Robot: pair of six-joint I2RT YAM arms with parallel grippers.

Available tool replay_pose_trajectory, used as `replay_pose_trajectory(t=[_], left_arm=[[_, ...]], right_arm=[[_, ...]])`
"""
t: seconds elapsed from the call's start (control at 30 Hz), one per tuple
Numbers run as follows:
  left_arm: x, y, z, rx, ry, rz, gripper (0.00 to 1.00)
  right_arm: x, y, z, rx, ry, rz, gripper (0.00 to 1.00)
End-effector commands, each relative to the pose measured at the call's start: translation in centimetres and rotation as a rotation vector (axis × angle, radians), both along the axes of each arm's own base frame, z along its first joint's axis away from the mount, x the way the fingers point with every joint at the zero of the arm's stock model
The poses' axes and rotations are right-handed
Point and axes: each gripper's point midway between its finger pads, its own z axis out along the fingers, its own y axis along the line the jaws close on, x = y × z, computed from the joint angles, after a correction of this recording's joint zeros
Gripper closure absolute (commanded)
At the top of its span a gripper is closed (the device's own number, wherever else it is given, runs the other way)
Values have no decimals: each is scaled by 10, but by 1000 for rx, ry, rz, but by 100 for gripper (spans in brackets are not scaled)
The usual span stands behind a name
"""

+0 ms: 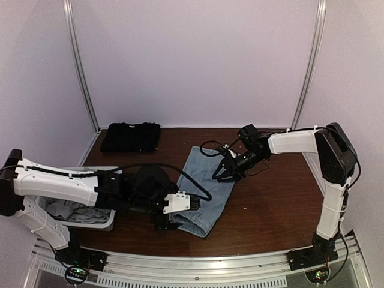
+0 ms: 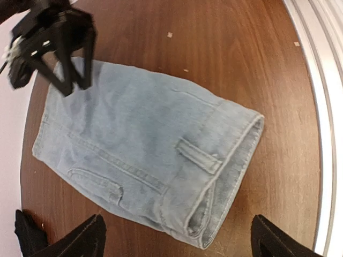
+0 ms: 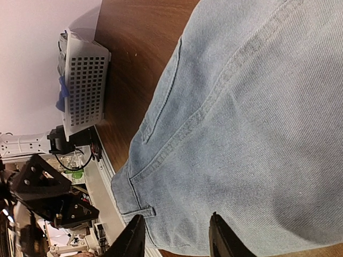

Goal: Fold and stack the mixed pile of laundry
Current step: Pick up the rectangle-folded skirt from the center of the board.

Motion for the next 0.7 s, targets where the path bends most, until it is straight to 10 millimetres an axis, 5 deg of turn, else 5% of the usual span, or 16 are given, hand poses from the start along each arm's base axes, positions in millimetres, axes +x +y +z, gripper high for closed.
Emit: replay_pose_trajectory(t=[0.0, 0.17, 0.43, 0.67], left_arm=[[-9, -9, -34, 195, -206, -180, 5], [-5, -15, -66, 309, -321, -215, 15], [-11, 3, -109, 433, -332, -290, 26], [-17, 0, -138, 445, -353, -252, 42]], right_arm=[[0, 13, 8, 42, 14, 31, 59], [-2, 23, 10, 63, 22, 65, 60], [5, 44, 9, 73, 24, 96, 60], [-1, 62, -10, 70, 48, 132, 61]])
